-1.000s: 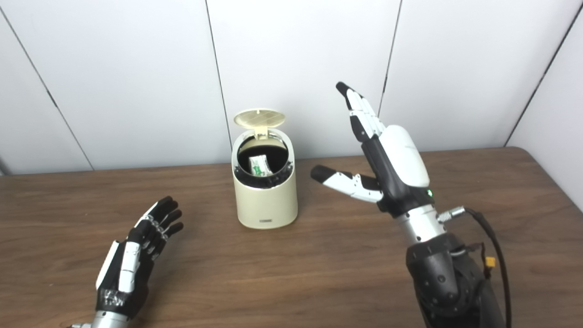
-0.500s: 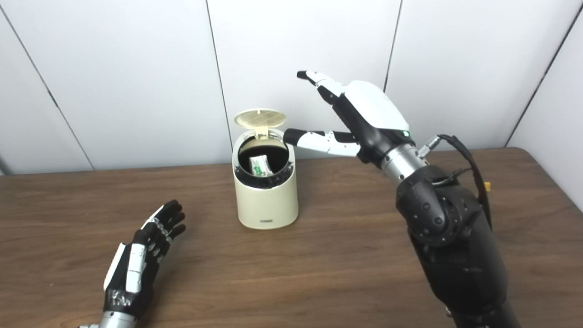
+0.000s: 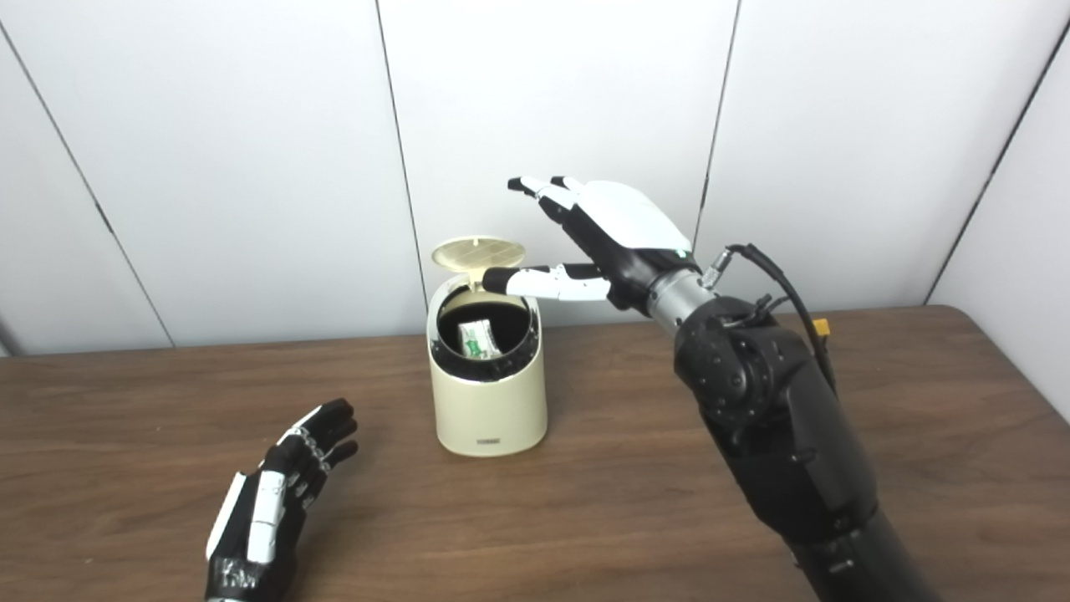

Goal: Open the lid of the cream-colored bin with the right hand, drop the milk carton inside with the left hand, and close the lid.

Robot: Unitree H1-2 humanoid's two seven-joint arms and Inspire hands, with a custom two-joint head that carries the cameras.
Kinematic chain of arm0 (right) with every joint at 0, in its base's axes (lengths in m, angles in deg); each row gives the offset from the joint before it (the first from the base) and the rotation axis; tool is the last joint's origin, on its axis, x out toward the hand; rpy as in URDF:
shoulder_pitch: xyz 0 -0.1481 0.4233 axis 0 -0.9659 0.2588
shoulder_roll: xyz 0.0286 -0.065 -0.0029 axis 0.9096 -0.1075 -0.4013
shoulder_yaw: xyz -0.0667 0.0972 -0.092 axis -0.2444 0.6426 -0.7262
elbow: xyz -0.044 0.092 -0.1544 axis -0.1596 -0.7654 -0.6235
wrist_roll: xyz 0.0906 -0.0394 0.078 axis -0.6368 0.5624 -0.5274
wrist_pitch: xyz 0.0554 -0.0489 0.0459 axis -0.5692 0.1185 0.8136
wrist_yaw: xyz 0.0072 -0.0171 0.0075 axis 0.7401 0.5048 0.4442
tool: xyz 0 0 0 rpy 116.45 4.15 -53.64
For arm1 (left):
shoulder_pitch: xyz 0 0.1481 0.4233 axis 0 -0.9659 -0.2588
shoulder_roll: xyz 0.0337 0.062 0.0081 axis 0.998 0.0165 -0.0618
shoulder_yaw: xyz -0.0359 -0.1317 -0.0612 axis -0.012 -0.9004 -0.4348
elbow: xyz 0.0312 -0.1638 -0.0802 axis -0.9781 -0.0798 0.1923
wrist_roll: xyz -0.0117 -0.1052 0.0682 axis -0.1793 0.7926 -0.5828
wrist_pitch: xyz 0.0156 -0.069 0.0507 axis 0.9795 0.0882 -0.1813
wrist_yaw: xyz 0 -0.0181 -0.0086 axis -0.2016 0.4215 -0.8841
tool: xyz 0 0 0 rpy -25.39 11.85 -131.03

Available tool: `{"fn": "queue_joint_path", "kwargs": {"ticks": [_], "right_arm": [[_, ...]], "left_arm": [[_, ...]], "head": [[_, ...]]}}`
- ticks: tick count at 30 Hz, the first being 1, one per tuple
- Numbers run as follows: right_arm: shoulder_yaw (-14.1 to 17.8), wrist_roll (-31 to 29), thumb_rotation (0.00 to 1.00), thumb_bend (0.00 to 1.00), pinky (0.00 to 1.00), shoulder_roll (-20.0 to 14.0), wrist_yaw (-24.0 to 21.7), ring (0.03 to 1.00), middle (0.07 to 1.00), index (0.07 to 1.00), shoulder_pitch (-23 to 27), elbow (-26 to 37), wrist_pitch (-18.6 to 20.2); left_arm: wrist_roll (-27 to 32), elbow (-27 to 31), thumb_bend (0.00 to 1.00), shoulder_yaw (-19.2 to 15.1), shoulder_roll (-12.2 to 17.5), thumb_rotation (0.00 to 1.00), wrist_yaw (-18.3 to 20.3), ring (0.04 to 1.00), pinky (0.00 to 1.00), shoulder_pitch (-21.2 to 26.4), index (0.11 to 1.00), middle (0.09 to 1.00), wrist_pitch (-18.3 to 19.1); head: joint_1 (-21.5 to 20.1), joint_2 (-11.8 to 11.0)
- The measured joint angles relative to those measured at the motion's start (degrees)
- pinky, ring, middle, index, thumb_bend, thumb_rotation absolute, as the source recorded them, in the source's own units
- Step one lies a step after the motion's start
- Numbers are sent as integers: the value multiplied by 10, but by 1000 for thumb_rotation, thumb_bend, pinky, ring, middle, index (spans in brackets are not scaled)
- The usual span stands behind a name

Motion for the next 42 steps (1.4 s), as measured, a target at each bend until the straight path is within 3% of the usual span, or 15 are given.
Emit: {"fn": "queue_joint_path", "kwargs": {"ticks": [9,26,33,42], "right_arm": [[-26,3,1000,783,970,8,2,995,948,936,36,-43,-13],[-57,22,959,811,933,23,18,966,912,891,38,-87,-34],[-62,27,950,805,924,22,17,940,868,852,35,-101,-33],[-61,25,971,811,985,21,7,898,796,779,34,-86,-33]], "left_arm": [[-6,0,706,-2,-8,951,0,895,873,0,872,884,0],[-7,2,684,-7,-18,934,-4,878,856,0,874,881,0],[-6,5,679,-6,-18,938,0,871,848,-2,872,878,0],[-4,8,687,-6,-19,922,1,876,853,-4,867,874,0]], "head": [[5,3],[8,10],[8,14],[7,19]]}}
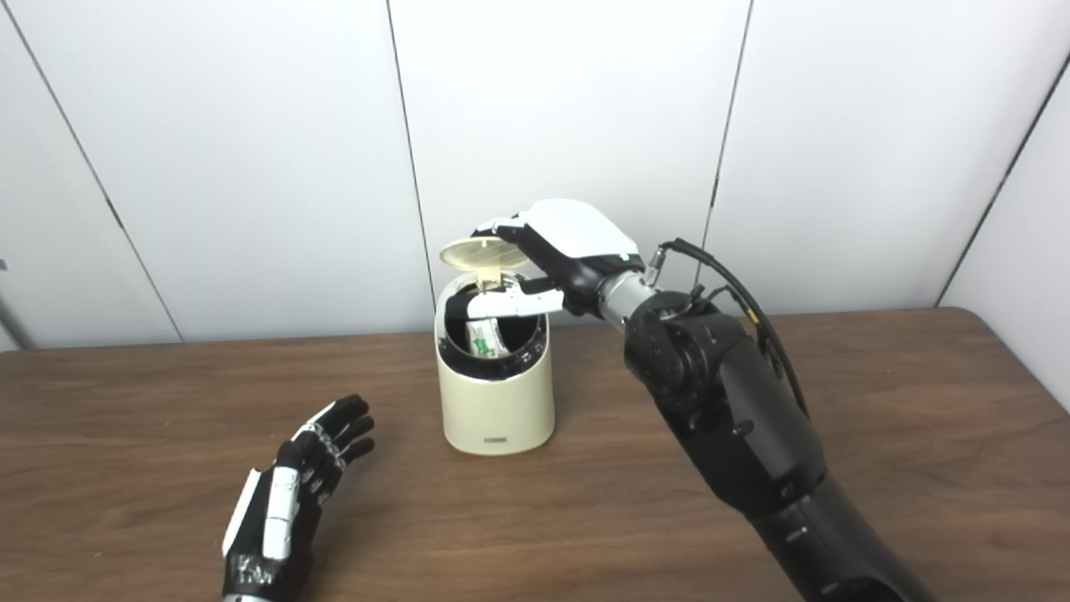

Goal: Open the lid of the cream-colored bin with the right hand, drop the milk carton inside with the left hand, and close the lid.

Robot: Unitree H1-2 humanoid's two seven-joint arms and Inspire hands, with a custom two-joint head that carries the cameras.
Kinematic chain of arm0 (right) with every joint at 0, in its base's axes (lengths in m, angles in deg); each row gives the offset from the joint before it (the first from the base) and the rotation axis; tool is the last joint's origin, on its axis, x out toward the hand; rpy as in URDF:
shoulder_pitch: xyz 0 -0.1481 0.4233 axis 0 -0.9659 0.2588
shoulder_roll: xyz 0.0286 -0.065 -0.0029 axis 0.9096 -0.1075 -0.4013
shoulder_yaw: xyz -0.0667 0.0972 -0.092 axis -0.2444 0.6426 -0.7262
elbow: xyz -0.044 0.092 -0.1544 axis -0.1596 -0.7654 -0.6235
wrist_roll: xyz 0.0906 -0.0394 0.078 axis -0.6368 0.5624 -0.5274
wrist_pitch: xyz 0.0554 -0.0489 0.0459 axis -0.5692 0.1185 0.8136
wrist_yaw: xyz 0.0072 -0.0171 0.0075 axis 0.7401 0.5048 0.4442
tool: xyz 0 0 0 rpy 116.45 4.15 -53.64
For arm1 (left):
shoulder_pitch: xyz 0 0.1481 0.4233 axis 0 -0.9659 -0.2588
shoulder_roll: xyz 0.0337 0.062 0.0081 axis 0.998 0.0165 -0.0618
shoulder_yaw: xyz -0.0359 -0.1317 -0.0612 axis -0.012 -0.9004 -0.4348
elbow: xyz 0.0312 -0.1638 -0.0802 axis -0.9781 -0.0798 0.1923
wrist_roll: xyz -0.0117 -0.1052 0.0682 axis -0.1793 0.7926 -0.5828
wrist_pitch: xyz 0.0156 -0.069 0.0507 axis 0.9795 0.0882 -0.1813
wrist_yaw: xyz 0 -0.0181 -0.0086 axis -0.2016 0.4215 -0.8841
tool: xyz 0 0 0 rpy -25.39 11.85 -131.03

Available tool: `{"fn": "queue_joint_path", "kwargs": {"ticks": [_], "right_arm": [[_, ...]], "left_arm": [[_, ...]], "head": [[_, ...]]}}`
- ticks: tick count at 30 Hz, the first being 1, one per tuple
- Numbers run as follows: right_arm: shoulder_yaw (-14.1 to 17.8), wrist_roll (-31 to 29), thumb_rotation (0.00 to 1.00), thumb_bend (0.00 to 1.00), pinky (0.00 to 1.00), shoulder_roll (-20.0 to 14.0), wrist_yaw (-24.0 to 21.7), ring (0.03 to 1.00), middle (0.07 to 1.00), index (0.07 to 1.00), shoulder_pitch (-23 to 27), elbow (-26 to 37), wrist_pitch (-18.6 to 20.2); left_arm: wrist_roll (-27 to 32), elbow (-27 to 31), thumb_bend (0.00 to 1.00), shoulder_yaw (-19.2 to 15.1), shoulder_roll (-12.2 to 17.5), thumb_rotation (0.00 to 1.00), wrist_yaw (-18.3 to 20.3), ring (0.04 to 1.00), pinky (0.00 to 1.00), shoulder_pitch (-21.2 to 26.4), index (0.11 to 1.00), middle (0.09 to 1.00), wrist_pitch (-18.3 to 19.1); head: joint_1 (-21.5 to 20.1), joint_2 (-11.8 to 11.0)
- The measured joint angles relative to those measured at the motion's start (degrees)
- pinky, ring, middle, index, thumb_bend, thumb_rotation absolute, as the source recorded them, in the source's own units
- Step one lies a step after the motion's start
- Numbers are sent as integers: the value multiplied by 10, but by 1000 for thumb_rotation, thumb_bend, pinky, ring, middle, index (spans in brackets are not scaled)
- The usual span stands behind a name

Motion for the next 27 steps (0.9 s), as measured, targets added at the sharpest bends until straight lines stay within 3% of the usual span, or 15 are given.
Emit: {"fn": "queue_joint_path", "kwargs": {"ticks": [5,16,21,27], "right_arm": [[1,-3,983,805,961,-1,-2,847,736,704,-6,6,-5],[5,-3,998,763,985,-3,-2,807,654,645,-13,10,-11],[4,-2,1000,751,966,-3,-2,808,658,628,-17,13,-13],[2,4,976,785,938,-9,-7,820,712,684,-27,28,-22]], "left_arm": [[1,4,694,0,-2,910,0,874,851,-3,867,872,3],[1,12,689,0,-3,914,0,878,855,-10,869,876,15],[1,14,688,1,-4,911,-1,879,858,-11,863,873,18],[-2,24,702,2,-7,902,-2,882,870,-15,864,875,24]], "head": [[0,2],[2,12],[2,13],[4,17]]}}
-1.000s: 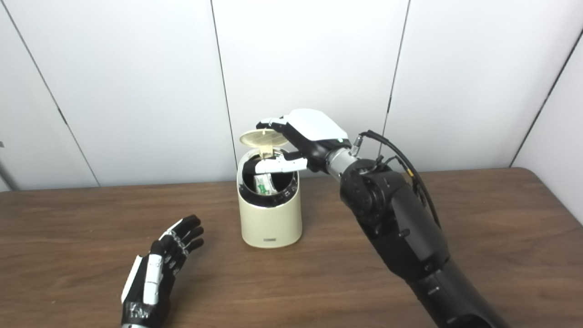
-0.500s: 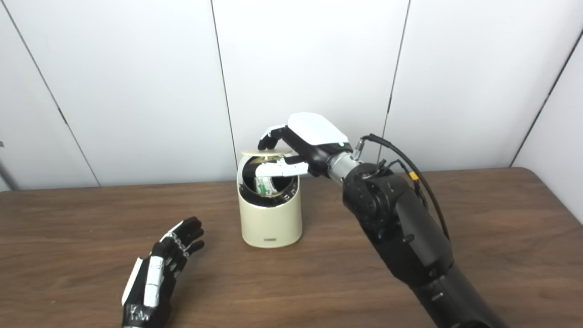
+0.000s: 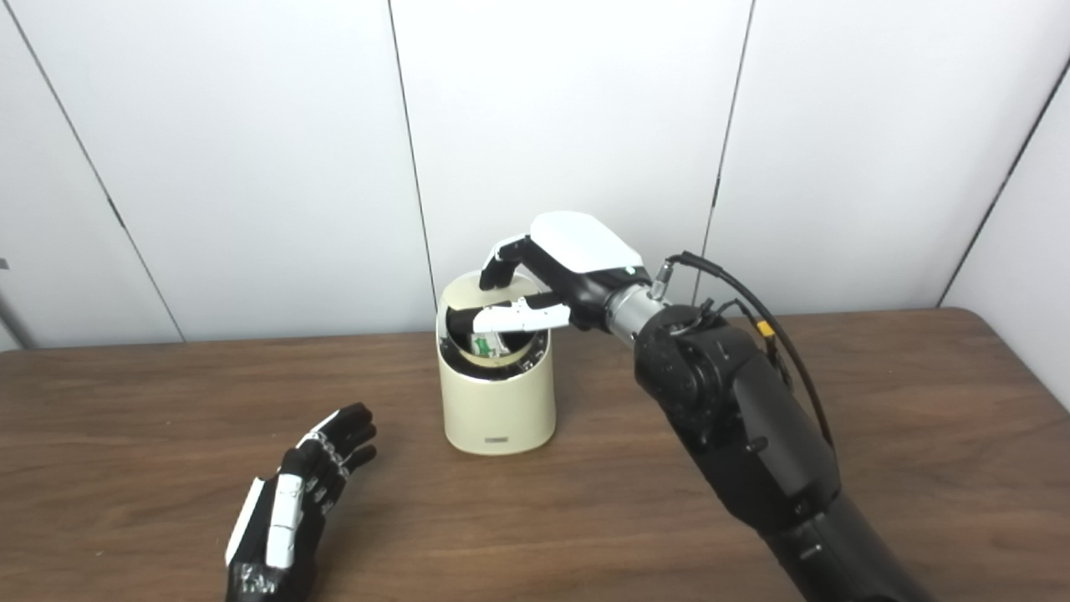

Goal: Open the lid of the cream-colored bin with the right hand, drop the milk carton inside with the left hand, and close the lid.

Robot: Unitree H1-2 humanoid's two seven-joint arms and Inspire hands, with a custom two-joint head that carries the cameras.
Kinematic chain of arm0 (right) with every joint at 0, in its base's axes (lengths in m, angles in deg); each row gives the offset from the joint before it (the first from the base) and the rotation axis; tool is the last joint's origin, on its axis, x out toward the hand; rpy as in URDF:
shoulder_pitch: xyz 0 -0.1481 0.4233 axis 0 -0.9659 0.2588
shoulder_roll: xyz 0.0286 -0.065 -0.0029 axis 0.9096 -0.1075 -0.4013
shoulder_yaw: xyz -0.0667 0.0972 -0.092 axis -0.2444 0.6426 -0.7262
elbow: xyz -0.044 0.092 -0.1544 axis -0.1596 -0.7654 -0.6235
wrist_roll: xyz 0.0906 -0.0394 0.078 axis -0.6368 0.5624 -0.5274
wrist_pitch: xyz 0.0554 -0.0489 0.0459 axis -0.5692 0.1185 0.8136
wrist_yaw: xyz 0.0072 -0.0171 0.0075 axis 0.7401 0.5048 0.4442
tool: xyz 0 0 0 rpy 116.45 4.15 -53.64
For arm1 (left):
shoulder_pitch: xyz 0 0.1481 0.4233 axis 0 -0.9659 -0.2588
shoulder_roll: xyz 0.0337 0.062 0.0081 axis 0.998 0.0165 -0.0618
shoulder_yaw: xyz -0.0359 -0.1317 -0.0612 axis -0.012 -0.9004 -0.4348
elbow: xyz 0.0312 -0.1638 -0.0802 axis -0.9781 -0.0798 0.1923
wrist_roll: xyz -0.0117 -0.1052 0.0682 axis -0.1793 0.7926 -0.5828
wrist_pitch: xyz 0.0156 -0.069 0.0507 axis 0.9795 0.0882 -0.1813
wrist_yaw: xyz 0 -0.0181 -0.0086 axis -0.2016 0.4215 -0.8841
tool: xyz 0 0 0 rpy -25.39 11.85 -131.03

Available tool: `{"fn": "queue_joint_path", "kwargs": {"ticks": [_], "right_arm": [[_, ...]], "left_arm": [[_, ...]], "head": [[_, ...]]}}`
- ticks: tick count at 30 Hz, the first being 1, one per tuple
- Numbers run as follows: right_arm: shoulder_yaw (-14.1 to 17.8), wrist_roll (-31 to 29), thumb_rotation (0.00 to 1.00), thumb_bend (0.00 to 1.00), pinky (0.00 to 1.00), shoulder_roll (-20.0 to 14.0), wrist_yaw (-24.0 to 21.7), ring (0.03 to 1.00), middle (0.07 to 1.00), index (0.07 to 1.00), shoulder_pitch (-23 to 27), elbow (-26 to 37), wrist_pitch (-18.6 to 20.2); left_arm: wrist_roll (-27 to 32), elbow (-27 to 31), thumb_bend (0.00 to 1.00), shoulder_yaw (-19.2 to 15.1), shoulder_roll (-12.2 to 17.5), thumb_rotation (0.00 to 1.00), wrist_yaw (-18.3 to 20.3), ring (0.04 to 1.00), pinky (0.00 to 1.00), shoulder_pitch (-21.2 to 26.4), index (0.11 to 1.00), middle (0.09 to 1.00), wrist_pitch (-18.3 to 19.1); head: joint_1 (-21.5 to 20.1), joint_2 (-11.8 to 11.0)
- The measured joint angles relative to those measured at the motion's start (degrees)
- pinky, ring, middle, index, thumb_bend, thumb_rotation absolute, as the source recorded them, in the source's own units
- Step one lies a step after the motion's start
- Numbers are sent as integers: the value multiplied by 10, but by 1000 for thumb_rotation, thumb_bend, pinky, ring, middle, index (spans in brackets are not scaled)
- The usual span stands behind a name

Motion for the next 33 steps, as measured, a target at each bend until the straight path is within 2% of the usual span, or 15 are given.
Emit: {"fn": "queue_joint_path", "kwargs": {"ticks": [7,10,12,15,18,23,33], "right_arm": [[-2,5,982,795,920,0,-22,828,716,692,-18,15,11],[-8,14,924,765,872,-3,-21,809,705,691,-23,22,4],[-22,37,887,774,891,-14,-9,825,762,734,-26,23,-21],[-63,102,775,787,950,-36,25,865,820,774,-35,21,-82],[-75,142,727,792,970,-41,51,876,805,757,-49,15,-117],[-73,161,768,784,987,-41,71,887,801,752,-54,10,-144],[-70,170,773,788,940,-41,69,872,776,736,-60,12,-159]], "left_arm": [[0,11,714,0,-4,886,-3,883,862,-1,865,875,15],[0,17,711,1,-4,886,-3,883,860,-3,869,878,16],[-1,23,698,2,-4,875,-3,873,841,-3,862,872,16],[-7,25,689,2,-5,870,-6,860,820,-3,856,866,16],[-17,26,695,3,-7,862,-9,853,810,-4,852,862,16],[-18,29,707,3,-12,854,-13,851,808,-4,847,859,16],[-19,39,721,6,-12,854,-19,849,812,-4,843,855,28]], "head": [[4,7],[6,11],[7,12],[7,14],[8,18],[10,23],[10,30]]}}
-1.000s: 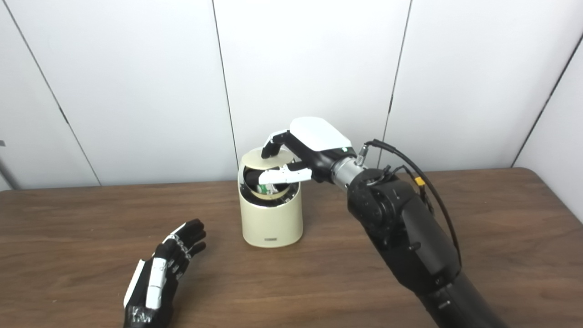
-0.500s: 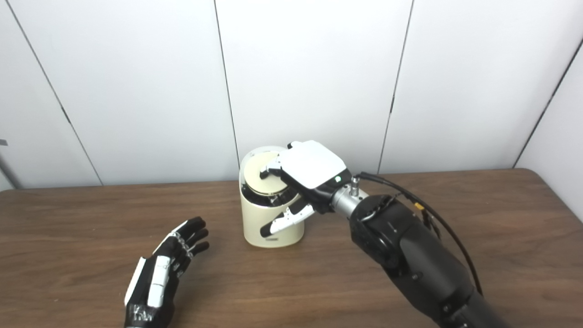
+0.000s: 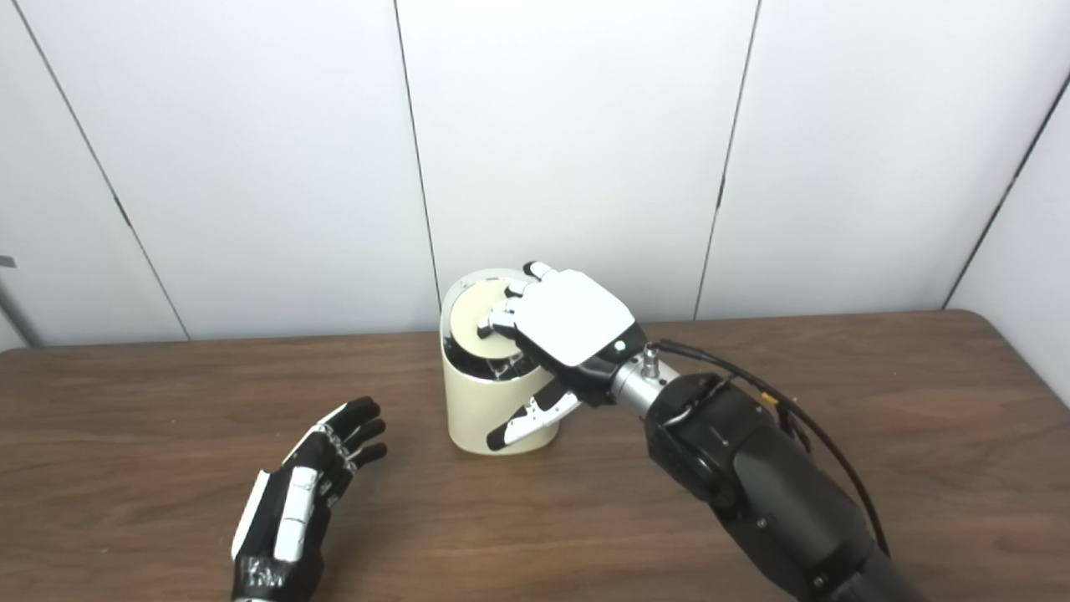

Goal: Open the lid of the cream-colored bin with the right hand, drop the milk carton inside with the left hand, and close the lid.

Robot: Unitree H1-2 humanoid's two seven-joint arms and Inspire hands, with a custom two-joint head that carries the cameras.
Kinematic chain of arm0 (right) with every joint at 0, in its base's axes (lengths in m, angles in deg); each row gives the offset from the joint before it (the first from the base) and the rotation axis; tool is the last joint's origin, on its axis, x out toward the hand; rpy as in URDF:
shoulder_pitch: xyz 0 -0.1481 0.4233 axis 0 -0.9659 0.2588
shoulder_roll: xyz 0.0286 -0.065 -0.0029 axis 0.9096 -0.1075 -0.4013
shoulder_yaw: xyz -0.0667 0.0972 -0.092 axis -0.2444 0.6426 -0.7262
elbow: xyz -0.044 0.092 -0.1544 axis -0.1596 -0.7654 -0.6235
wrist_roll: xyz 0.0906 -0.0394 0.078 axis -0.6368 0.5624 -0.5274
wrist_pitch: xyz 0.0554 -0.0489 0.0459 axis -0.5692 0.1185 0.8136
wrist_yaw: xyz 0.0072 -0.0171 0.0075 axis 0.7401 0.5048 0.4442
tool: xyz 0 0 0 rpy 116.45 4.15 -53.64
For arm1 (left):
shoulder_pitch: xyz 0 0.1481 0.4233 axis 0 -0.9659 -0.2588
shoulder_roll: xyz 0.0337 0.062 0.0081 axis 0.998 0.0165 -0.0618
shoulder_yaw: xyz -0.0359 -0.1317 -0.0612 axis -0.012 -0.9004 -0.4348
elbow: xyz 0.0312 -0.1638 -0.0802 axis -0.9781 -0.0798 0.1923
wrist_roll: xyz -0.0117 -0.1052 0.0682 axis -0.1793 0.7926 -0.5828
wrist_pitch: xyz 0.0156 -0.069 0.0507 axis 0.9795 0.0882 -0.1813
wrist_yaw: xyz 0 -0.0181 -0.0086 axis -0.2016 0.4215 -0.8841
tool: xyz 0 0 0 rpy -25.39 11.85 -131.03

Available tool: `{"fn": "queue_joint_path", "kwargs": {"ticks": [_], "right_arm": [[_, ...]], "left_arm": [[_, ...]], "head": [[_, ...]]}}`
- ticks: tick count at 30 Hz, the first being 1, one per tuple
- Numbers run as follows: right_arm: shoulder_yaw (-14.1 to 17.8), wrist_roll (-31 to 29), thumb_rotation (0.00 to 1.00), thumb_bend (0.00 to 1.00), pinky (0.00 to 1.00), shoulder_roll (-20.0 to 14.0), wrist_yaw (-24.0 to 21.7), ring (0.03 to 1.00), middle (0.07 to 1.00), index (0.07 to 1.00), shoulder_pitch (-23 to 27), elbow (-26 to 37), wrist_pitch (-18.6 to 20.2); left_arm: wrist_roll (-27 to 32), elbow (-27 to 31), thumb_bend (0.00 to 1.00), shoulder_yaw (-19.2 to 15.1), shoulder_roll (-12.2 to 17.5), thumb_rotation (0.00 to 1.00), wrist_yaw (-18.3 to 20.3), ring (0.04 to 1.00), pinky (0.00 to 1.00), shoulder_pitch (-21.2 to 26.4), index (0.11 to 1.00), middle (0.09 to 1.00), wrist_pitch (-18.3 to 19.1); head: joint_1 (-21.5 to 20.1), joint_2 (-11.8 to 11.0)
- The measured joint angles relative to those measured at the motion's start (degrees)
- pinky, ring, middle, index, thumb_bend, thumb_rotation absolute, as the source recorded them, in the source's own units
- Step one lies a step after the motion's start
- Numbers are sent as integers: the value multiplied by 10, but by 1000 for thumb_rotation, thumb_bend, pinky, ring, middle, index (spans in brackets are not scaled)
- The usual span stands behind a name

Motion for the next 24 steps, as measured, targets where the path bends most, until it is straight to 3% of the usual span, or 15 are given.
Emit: {"fn": "queue_joint_path", "kwargs": {"ticks": [6,15,19,24], "right_arm": [[5,0,779,781,889,1,-1,818,718,672,-5,8,-5],[23,-10,828,762,916,19,-11,766,626,595,-24,29,-1],[35,-32,788,759,878,28,-12,738,558,494,-30,29,1],[37,-33,825,767,868,38,-12,736,577,506,-34,29,17]], "left_arm": [[0,9,735,0,0,846,-2,848,814,0,840,853,11],[1,16,722,0,0,854,-2,856,828,0,850,863,17],[0,30,726,2,0,856,-2,857,822,0,856,866,27],[0,35,716,2,0,857,-4,857,821,0,850,862,35]], "head": [[-1,10],[0,23],[3,26],[4,28]]}}
